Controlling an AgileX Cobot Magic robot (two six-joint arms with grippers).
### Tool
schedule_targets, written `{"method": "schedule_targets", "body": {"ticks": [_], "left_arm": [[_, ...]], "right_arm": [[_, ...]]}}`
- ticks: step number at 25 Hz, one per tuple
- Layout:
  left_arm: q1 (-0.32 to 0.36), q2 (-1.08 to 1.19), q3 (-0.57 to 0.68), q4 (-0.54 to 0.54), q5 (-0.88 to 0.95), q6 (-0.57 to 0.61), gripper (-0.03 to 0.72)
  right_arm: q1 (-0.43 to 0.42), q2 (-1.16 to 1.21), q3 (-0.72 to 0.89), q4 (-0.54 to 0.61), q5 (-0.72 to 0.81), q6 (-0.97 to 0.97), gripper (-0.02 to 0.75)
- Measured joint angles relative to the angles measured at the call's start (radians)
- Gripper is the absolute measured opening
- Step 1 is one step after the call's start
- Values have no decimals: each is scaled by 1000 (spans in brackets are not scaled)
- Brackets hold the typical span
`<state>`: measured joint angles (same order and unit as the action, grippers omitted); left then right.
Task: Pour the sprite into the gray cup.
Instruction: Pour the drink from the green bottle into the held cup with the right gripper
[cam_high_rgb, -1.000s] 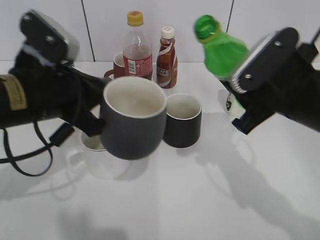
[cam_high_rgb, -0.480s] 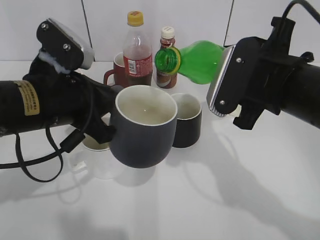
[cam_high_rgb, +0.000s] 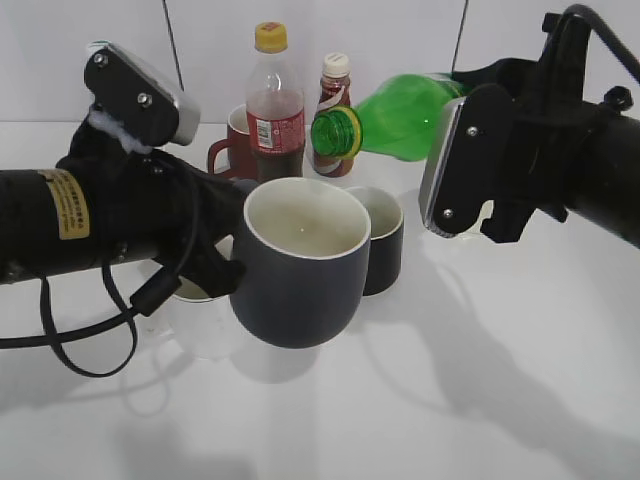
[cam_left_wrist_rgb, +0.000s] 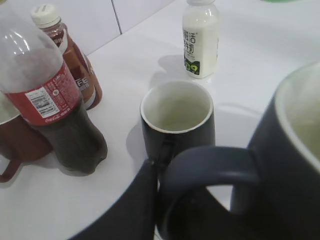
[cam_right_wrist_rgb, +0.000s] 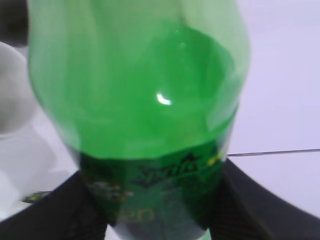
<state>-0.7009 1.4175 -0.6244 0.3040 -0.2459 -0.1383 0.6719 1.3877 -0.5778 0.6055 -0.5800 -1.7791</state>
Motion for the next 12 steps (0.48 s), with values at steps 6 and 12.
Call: {"method": "schedule_targets", "body": {"ticks": [6, 12], "left_arm": [[0, 0, 0, -2, 1, 0, 62], [0, 0, 0, -3, 2, 0, 62]], "right_arm": [[0, 0, 0, -8, -24, -56, 376], [0, 0, 0, -12, -49, -79, 376]]}}
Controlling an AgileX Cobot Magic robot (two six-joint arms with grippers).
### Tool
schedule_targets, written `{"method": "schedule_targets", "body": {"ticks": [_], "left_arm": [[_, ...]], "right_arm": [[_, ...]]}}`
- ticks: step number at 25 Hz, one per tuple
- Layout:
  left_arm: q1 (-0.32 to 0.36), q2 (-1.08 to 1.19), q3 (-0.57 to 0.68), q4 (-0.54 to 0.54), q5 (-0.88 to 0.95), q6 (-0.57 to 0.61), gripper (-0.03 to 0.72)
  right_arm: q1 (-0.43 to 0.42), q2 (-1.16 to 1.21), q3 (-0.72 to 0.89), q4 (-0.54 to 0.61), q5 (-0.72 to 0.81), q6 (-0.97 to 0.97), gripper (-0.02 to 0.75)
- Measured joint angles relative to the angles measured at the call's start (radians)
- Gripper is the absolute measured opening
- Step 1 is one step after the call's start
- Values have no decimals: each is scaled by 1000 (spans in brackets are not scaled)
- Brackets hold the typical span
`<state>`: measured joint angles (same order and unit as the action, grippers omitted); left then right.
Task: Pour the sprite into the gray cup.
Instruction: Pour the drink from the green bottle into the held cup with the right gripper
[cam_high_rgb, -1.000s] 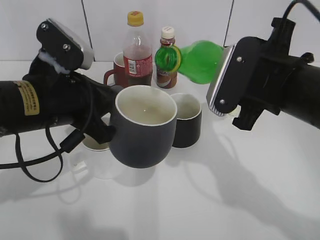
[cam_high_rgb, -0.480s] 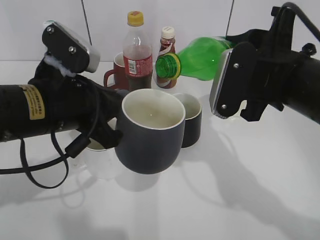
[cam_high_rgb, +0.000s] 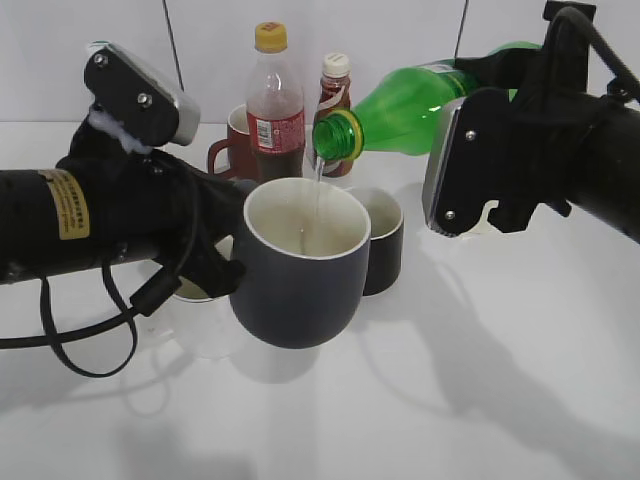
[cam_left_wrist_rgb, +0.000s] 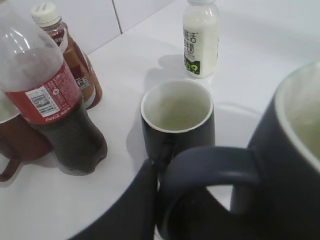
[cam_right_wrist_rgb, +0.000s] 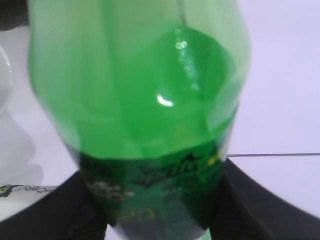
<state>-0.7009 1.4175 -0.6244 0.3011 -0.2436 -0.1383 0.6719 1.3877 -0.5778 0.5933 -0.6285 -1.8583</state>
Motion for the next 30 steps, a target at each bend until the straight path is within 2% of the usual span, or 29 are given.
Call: {"method": "schedule_targets", "body": {"ticks": [30], "left_arm": [[0, 0, 0, -2, 2, 0, 62]], "right_arm": [[0, 0, 0, -3, -1, -30, 376]]}}
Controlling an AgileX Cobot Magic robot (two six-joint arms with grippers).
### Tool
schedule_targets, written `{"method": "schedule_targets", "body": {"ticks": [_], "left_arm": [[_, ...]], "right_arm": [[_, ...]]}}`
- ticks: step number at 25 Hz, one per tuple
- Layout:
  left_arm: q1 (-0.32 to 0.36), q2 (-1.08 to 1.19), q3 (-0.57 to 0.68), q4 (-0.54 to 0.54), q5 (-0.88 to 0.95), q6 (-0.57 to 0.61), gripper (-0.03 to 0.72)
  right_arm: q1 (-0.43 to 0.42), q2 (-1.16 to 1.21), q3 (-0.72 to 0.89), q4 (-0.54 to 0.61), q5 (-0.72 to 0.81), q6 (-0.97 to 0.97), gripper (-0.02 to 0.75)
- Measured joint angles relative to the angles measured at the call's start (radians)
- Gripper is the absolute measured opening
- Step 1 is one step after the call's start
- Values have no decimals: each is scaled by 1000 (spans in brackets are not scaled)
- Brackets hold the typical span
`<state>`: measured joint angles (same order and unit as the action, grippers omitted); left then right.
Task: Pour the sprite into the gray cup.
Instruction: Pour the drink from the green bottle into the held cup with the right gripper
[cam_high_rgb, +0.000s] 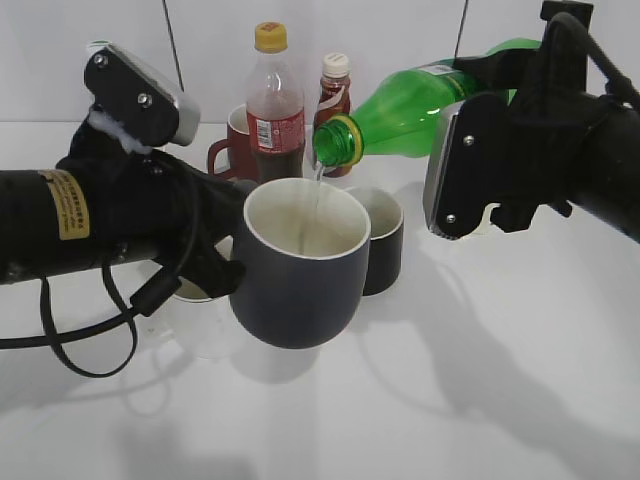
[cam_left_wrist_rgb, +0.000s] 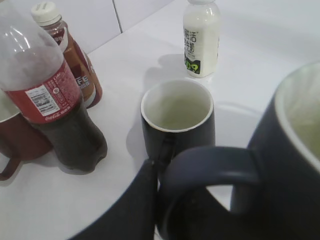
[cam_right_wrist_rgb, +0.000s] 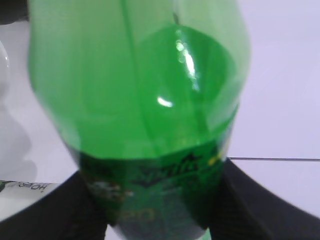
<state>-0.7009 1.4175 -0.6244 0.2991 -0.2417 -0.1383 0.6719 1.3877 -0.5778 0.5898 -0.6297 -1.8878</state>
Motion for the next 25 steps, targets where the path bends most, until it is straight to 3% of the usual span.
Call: {"method": "schedule_targets", "body": {"ticks": [21, 25], "left_arm": [[0, 0, 0, 0, 3, 0, 62], [0, 0, 0, 4, -18, 0, 62]], "right_arm": [[0, 0, 0, 0, -1, 0, 376], [0, 0, -3, 0, 48, 98, 376]]}}
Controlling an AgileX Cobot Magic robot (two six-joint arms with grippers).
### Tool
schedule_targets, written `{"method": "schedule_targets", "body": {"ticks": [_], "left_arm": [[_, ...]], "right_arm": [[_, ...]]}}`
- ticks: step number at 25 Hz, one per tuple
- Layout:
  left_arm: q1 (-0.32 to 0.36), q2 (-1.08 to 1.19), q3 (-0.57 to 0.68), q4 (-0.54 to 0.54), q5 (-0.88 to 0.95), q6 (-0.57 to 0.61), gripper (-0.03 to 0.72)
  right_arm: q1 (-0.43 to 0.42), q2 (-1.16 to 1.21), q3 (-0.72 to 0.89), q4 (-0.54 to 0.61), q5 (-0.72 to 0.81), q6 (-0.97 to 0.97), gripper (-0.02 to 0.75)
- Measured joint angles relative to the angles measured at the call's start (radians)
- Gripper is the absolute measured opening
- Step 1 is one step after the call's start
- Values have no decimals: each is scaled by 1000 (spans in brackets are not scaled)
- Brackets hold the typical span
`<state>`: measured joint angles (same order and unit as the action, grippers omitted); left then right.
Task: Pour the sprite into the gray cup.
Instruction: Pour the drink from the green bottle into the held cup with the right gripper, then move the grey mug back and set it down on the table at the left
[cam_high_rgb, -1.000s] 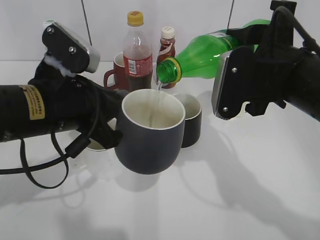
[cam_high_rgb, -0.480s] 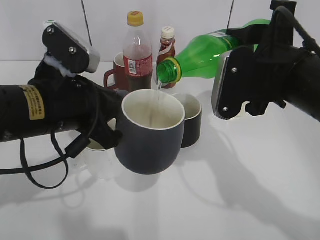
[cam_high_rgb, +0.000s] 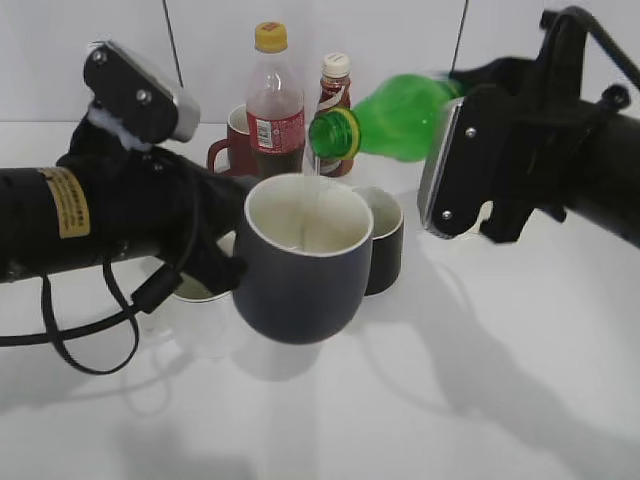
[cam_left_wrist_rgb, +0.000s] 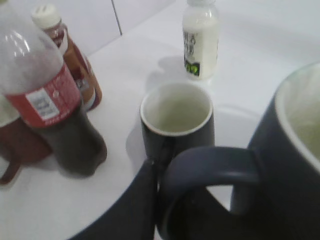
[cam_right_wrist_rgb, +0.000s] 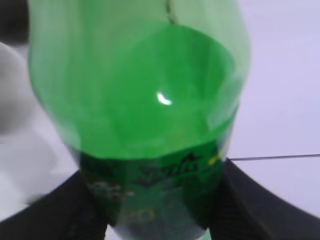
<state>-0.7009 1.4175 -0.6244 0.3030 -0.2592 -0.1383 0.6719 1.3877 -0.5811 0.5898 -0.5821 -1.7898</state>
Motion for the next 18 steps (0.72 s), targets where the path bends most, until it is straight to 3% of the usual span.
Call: {"method": "schedule_targets", "body": {"ticks": [3, 8, 11, 15, 18], "left_arm": [[8, 1, 0, -4, -63, 0, 62], [74, -6, 0, -75, -134, 0, 62], [179, -31, 0, -115, -129, 12, 62], [369, -43, 0, -121, -131, 58, 62], [512, -15, 17, -126, -149, 77, 62]], "right_arm": [[0, 0, 0, -2, 108, 160, 376], [-5, -18, 0, -3, 175, 644, 376], [-33, -43, 0, -4, 173, 877, 376], [-127, -45, 22, -16, 135, 1087, 376], [-220, -45, 72, -103, 110, 1282, 376]]}}
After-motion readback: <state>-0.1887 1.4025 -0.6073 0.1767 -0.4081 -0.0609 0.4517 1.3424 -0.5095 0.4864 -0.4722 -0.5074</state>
